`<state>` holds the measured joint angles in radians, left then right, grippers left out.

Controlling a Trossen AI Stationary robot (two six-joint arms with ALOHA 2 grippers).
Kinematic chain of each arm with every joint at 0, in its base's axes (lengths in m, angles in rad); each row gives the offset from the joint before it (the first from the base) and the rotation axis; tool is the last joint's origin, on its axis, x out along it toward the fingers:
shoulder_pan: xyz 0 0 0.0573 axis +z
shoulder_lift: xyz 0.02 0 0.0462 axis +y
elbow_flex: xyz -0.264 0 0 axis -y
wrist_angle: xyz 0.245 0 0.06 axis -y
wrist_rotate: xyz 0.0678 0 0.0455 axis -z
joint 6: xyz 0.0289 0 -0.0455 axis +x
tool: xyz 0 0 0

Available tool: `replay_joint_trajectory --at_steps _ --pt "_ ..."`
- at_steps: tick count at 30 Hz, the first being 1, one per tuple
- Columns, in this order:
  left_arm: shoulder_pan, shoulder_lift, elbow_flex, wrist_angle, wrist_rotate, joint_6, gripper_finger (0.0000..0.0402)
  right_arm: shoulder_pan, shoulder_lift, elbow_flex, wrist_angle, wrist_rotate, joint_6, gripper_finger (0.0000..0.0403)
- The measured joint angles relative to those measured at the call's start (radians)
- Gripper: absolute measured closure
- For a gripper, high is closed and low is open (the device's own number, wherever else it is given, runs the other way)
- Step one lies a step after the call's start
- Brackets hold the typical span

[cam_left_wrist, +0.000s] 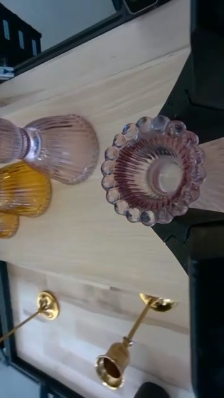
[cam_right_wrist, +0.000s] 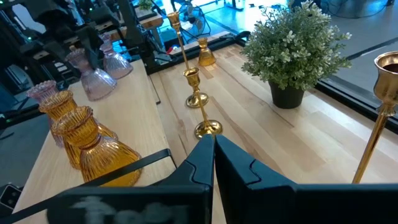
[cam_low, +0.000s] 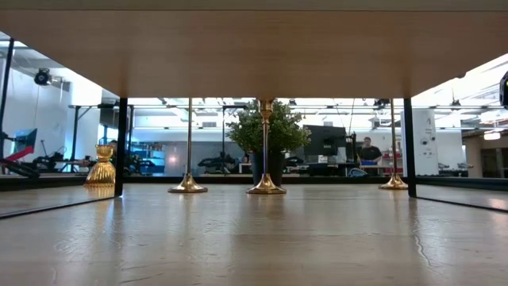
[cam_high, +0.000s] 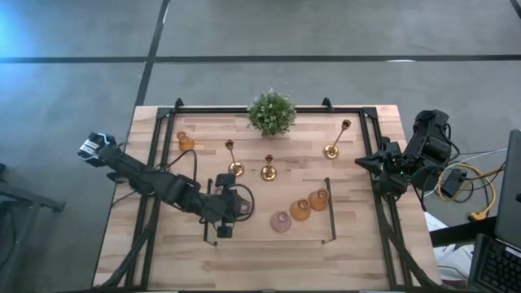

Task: Pick & Place candle stick holders
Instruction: Put the violet candle holder on the shelf

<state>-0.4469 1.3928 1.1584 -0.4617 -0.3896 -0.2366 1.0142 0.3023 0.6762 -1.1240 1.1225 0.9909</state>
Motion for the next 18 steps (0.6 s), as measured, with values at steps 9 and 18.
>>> replay_joint_trajectory --at_steps 9,18 --pt "0.000 -0.015 -0.001 -0.038 0.005 -0.030 0.0268 0.000 0.000 0.000 0.000 0.000 0.000 0.0394" --pt "0.000 -0.013 -0.002 -0.026 0.015 -0.023 0.0266 0.000 0.000 0.000 0.000 0.000 0.000 0.0394"
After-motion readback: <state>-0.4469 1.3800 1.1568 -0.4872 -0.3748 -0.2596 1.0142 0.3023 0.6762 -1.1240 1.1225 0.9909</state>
